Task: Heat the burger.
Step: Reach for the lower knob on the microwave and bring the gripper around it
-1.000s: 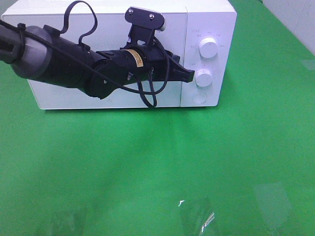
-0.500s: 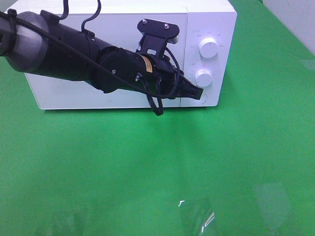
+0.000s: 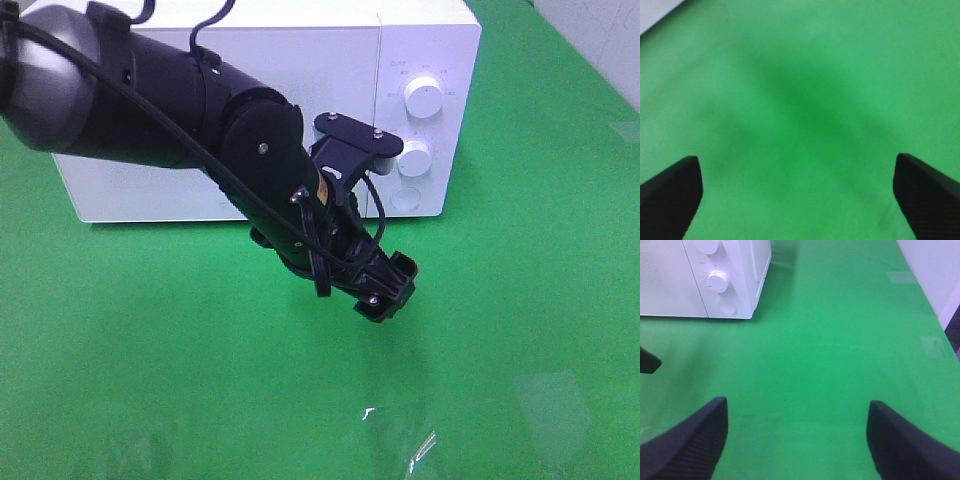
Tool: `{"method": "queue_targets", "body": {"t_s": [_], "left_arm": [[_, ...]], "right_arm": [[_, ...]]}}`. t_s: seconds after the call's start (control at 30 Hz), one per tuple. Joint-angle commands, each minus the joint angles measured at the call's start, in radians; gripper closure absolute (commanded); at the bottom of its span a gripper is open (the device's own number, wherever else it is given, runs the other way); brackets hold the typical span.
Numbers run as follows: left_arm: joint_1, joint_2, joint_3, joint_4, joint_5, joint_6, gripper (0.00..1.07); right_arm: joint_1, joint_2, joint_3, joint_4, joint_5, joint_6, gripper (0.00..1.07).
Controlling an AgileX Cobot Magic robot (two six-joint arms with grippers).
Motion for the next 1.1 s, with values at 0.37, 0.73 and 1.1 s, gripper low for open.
{"method": "queue_targets", "body": {"t_s": [0.37,0.73,1.1], "left_arm": [[0.021,-0.199,-0.007,0.031,0.401,-0.008,0.1],[0.241,-0.288,-0.007,-0.05,0.622,0.073,0.1],[0.561,-0.42,-0.005,-0.07,0.797,0.153,0.1]], "right_arm": [[-0.004,-0.027,0.0,0.005,-0.009,0.002,0.34],[-0.004,-0.027,0.0,0.005,-0.009,0.002,0.34],[-0.004,-0.027,0.0,0.005,-0.009,0.002,0.34]]}}
